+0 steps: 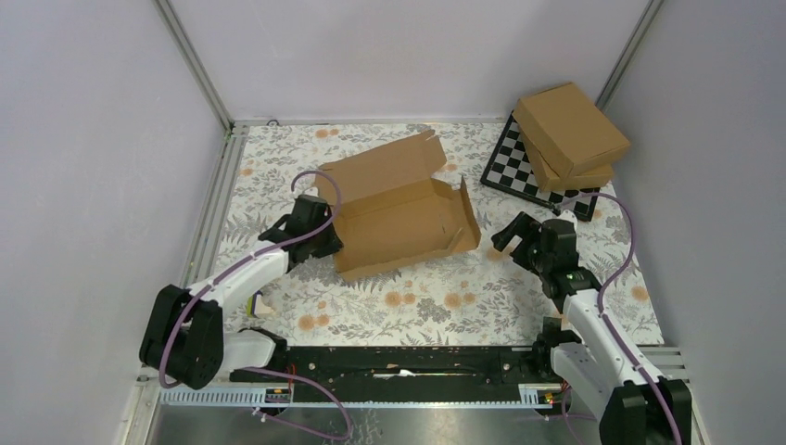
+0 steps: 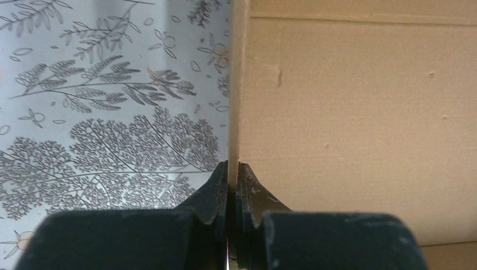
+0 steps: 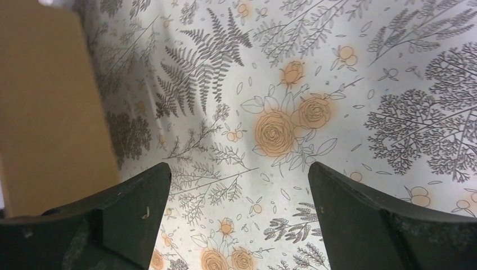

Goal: Fold the paper box

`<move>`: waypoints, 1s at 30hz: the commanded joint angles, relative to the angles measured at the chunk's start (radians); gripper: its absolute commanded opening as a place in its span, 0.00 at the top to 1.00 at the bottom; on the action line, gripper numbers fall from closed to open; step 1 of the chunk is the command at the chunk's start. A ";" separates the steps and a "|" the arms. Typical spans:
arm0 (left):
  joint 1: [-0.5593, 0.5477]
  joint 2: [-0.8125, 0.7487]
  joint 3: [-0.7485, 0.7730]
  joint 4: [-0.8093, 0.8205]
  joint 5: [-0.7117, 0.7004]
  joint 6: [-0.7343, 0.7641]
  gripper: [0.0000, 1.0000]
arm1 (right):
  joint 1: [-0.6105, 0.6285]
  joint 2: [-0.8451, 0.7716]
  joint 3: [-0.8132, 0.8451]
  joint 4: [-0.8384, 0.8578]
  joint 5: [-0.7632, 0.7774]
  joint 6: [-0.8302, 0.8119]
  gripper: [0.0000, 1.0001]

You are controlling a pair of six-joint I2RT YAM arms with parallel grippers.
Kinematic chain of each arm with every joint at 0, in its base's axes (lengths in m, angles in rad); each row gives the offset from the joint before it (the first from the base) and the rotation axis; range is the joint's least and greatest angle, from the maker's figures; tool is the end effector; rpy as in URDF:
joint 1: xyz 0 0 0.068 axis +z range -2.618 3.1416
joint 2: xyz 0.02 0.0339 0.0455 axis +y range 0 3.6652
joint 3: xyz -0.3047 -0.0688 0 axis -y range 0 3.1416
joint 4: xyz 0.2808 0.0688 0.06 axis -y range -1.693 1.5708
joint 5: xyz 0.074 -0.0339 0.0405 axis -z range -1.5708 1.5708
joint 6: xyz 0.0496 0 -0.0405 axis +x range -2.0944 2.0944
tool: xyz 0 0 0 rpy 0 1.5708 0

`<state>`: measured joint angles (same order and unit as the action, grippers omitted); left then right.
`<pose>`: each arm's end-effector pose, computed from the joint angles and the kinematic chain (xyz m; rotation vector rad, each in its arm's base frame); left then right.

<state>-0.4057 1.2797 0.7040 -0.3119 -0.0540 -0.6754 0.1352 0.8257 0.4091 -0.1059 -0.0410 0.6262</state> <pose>0.2572 -0.1075 0.2070 -0.3599 2.4740 -0.3995 0.1994 0.0292 0.2170 0.4938 2.0747 0.4987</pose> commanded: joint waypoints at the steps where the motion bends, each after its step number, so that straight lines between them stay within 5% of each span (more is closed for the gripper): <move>1: 0.016 -0.087 -0.003 0.066 0.122 -0.011 1.00 | -0.053 0.027 0.087 0.007 -0.055 0.051 0.00; 8: 0.025 -0.212 -0.013 0.060 0.215 0.039 1.00 | -0.085 0.038 0.156 0.183 -0.361 0.133 0.00; 13: 0.025 -0.296 -0.020 0.043 0.234 0.060 1.00 | -0.085 0.029 0.095 0.485 -0.580 0.368 0.02; 19: 0.025 -0.320 -0.026 0.036 0.225 0.067 1.00 | -0.085 0.025 0.007 0.847 -0.690 0.599 0.23; 23: 0.023 -0.324 -0.019 0.037 0.227 0.069 1.00 | -0.082 0.045 0.039 0.859 -0.764 0.609 0.33; 30: 0.007 -0.320 -0.021 0.013 0.165 0.071 1.00 | -0.048 0.009 0.065 0.767 -0.750 0.540 0.36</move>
<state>-0.3897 0.9768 0.6765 -0.3347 0.1459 -0.6178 0.0631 0.8673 0.4236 0.6559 -0.7525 1.1938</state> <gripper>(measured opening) 0.044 0.649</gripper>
